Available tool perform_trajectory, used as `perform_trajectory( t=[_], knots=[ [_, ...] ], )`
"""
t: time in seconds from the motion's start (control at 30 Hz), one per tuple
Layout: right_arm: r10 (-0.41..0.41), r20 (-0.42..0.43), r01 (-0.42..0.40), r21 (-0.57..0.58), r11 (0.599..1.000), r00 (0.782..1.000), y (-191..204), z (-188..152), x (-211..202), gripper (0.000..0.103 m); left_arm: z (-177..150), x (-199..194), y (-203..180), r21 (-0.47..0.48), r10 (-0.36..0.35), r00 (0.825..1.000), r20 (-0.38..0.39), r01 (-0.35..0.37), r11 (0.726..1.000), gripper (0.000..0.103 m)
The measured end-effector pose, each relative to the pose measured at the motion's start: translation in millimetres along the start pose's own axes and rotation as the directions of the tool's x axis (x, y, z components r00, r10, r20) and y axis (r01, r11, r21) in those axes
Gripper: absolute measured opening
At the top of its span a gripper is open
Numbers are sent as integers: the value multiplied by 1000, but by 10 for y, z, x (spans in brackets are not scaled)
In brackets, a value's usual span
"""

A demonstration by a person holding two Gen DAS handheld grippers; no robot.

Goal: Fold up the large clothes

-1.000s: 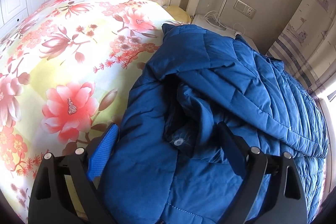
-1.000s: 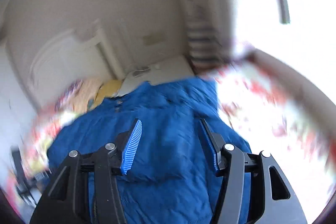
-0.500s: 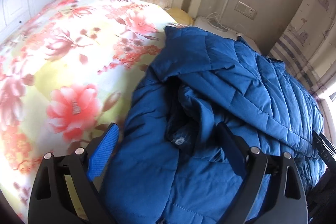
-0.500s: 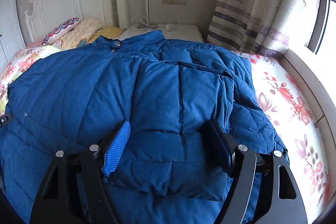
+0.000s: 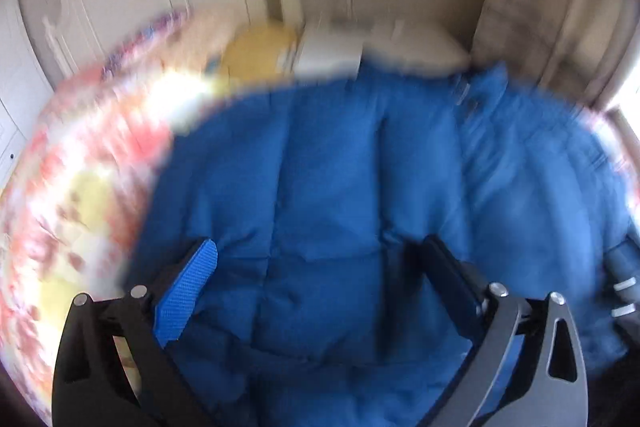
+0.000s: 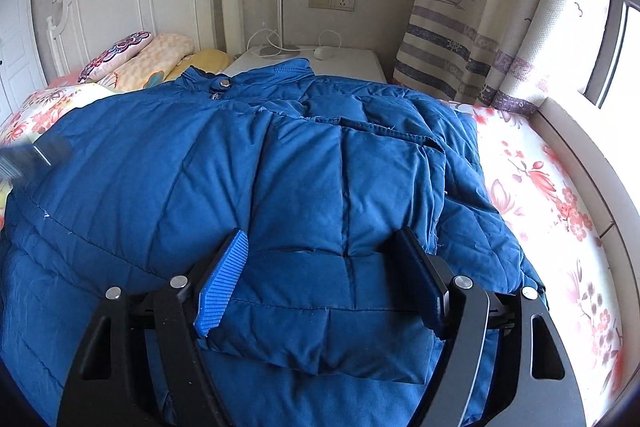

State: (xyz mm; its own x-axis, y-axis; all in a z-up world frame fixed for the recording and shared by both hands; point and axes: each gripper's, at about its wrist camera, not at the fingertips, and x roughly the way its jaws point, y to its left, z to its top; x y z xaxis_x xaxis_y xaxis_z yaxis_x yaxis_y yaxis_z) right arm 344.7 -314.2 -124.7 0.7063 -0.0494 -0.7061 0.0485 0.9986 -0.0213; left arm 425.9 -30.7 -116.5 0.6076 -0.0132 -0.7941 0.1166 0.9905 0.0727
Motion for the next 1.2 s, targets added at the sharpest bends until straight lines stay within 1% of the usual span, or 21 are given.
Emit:
perform_trajectory(
  t=[0.03,0.1,0.13,0.17,0.23,0.27,0.33,0.37,0.43,0.53,0.57,0.6,0.63,0.7,0.77,0.8,0.83,0.97,1.03,1.07,1.2],
  knots=[
    [0,0,0,0,1000,1000,-5,-2,-2,74,-40,-20,-15,17,6,999,33,-7,1000,101],
    [2,1,-2,3,1000,1000,-1,-5,-8,74,-30,-79,-36,34,12,1000,23,-13,999,100],
    [4,3,-4,6,1000,1000,-8,-6,-12,74,21,-141,5,16,-8,1000,25,8,1000,100],
    [5,2,-5,7,1000,1000,-7,-6,-15,74,90,-220,74,-13,-29,998,53,30,999,100],
    [6,3,-6,8,1000,1000,-16,-5,-9,74,248,-293,183,-51,-15,993,121,21,998,100],
    [7,3,-7,8,1000,1000,-11,-7,-14,74,344,-261,259,-73,5,992,128,5,997,100],
    [9,2,-9,10,1000,1000,-11,-5,-13,74,472,-32,357,-96,7,997,73,0,995,100],
    [9,2,-9,10,1000,1000,-10,-6,-13,74,499,169,416,-107,10,1000,18,-8,994,101],
    [16,3,-16,10,1000,1000,-9,-7,-15,75,467,406,490,-122,-15,1000,-18,13,992,101],
    [21,3,-21,15,1000,1000,-13,-9,-17,75,440,305,480,-122,5,1000,6,-4,993,100],
    [23,4,-23,18,1000,1000,-14,-8,-21,75,402,177,473,-141,15,999,30,-11,990,98],
    [27,5,-27,20,999,1000,-15,-9,-24,75,371,74,452,-152,1,999,54,7,988,98],
    [30,8,-30,21,999,1000,-16,-10,-31,76,309,-96,381,-142,-39,995,94,52,989,98],
    [39,10,-40,22,999,999,-24,-10,-36,78,159,-306,156,-66,-68,990,127,76,995,99],
    [39,12,-39,22,999,999,-24,-10,-40,78,34,-290,-31,6,-122,988,96,122,993,100],
    [38,13,-38,22,999,999,-23,-11,-44,78,-43,-196,-152,49,-108,992,66,105,993,100],
    [38,17,-39,23,999,999,-17,-14,-52,78,-97,-114,-206,75,-69,995,72,64,995,101],
    [28,40,-29,25,999,999,-17,-25,-98,79,-175,-61,-231,76,-79,994,79,73,994,101],
    [5,73,-9,46,999,997,-38,-39,-163,79,-204,-58,-253,83,-71,993,91,64,994,101],
    [-21,117,12,71,997,993,-67,-52,-247,79,-211,-63,-261,85,-68,993,95,60,995,101],
    [-49,294,9,136,991,955,-123,-60,-602,79,-226,-76,-247,78,-78,992,99,71,994,101]
  ],
)
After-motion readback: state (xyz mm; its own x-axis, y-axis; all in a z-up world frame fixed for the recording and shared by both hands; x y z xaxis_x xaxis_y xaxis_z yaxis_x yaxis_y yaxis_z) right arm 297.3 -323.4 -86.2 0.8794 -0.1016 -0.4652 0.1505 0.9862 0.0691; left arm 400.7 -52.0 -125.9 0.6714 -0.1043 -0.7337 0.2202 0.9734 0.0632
